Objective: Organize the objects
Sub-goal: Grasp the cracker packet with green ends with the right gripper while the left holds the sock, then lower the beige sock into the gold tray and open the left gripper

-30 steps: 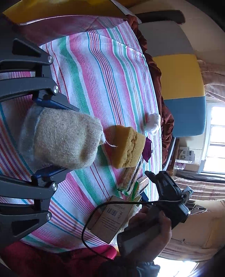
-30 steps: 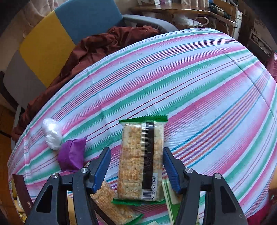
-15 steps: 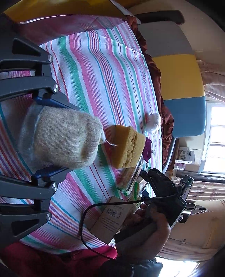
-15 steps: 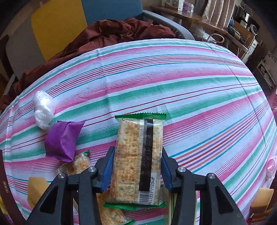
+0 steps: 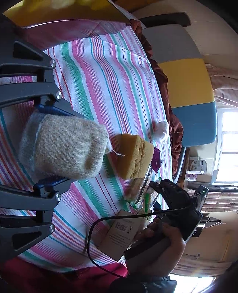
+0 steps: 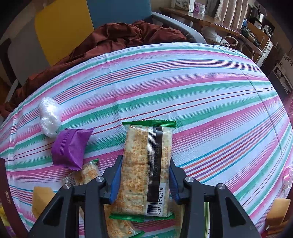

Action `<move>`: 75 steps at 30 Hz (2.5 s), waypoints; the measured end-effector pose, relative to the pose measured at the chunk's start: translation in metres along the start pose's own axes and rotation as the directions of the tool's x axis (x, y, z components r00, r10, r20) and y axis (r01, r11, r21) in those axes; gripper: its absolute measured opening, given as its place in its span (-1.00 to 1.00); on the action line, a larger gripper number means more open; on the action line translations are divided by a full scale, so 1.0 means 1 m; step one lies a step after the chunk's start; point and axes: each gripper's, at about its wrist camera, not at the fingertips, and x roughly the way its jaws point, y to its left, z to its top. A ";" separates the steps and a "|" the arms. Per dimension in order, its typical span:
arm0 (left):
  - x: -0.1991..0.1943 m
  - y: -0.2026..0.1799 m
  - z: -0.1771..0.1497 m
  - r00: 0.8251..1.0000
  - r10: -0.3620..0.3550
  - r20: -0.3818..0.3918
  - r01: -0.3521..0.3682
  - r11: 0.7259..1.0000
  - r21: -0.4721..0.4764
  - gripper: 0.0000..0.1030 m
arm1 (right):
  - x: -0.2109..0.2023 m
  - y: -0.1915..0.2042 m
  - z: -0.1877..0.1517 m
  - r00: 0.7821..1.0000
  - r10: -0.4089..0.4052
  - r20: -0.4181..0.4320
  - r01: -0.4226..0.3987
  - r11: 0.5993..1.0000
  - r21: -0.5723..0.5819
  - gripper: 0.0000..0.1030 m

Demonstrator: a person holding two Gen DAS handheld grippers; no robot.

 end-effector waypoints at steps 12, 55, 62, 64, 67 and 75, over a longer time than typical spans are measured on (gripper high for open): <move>-0.012 -0.004 0.006 0.999 0.015 -0.040 -0.016 1.000 -0.026 -0.02 | -0.027 0.010 0.001 0.985 0.085 0.148 -0.078 0.995 -0.053 -0.15; -0.143 0.230 -0.093 0.850 0.474 -0.231 -0.524 0.713 -0.466 0.23 | -0.057 0.037 -0.009 0.950 0.112 0.292 -0.056 0.979 -0.195 -0.15; -0.160 0.224 -0.096 0.820 0.532 -0.211 -0.565 0.696 -0.443 0.25 | -0.064 0.042 -0.014 0.942 0.123 0.313 -0.060 0.977 -0.204 -0.15; -0.164 0.224 -0.095 0.824 0.530 -0.202 -0.559 0.698 -0.448 0.26 | -0.071 0.046 -0.017 0.934 0.134 0.330 -0.065 0.975 -0.214 -0.15; -0.173 0.222 -0.093 0.826 0.534 -0.179 -0.550 0.696 -0.461 0.26 | -0.081 0.058 -0.025 0.931 0.148 0.334 -0.069 0.969 -0.237 -0.15; -0.192 0.227 -0.096 0.840 0.525 -0.140 -0.515 0.687 -0.514 0.26 | -0.130 0.146 -0.073 0.899 0.330 0.289 -0.200 0.894 -0.401 -0.15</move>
